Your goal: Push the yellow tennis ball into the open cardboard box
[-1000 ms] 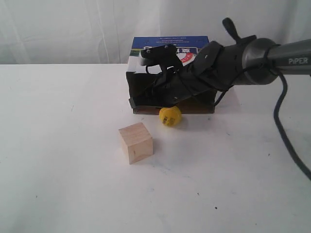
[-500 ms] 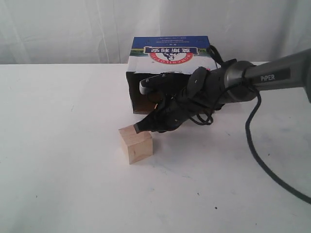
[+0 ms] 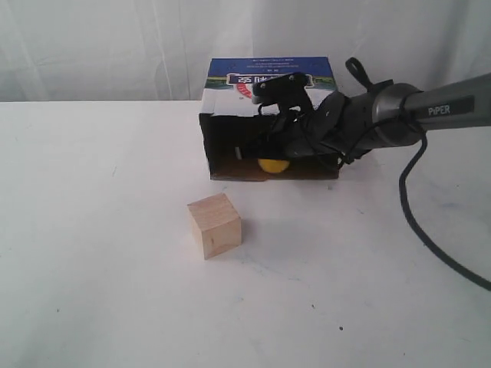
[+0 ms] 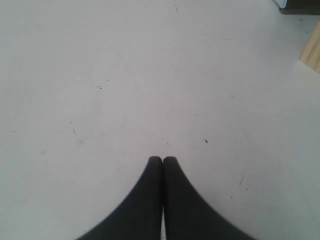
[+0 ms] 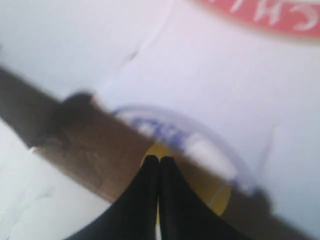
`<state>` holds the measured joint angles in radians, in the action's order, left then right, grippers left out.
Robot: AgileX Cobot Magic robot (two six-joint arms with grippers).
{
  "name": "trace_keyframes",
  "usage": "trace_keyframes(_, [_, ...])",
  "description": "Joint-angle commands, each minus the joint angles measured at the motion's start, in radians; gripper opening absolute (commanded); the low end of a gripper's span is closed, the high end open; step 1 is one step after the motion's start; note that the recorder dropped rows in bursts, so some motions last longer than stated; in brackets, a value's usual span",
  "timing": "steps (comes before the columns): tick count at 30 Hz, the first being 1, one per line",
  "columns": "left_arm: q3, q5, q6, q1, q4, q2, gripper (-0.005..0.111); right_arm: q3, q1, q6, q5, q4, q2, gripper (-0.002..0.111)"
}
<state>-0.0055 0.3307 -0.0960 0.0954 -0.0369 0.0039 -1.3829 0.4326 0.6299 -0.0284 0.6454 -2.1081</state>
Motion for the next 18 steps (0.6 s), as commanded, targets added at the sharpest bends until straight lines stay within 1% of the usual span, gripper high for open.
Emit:
trace_keyframes(1, [0.005,0.037,0.0,0.009,-0.003,-0.004,0.0,-0.053,-0.011,0.005,-0.017,-0.022,0.004,0.0])
trace_keyframes(3, [0.005,0.037,0.0,0.009,-0.003,-0.004,0.0,-0.067,-0.011,0.021,-0.05,-0.022,0.011,0.0])
trace_keyframes(5, [0.005,0.037,0.0,0.009,-0.003,-0.004,0.0,-0.077,-0.011,0.021,-0.128,-0.022,0.034,0.0])
trace_keyframes(10, [0.005,0.037,0.0,0.009,-0.003,-0.004,0.0,-0.077,-0.011,0.021,-0.223,-0.022,0.052,0.0])
trace_keyframes(12, [0.005,0.037,0.0,0.009,-0.003,-0.004,0.0,-0.077,-0.013,0.021,-0.303,-0.028,0.052,0.0])
trace_keyframes(13, [0.005,0.037,0.0,0.009,-0.003,-0.004,0.0,-0.077,-0.015,0.021,-0.368,-0.058,0.052,0.0])
trace_keyframes(16, [0.005,0.037,0.0,0.009,-0.003,-0.004,0.0,-0.077,-0.015,-0.002,-0.459,-0.145,0.052,0.0])
trace_keyframes(18, [0.005,0.037,0.0,0.009,-0.003,-0.004,0.0,-0.077,-0.015,-0.067,-0.528,-0.23,0.055,0.0])
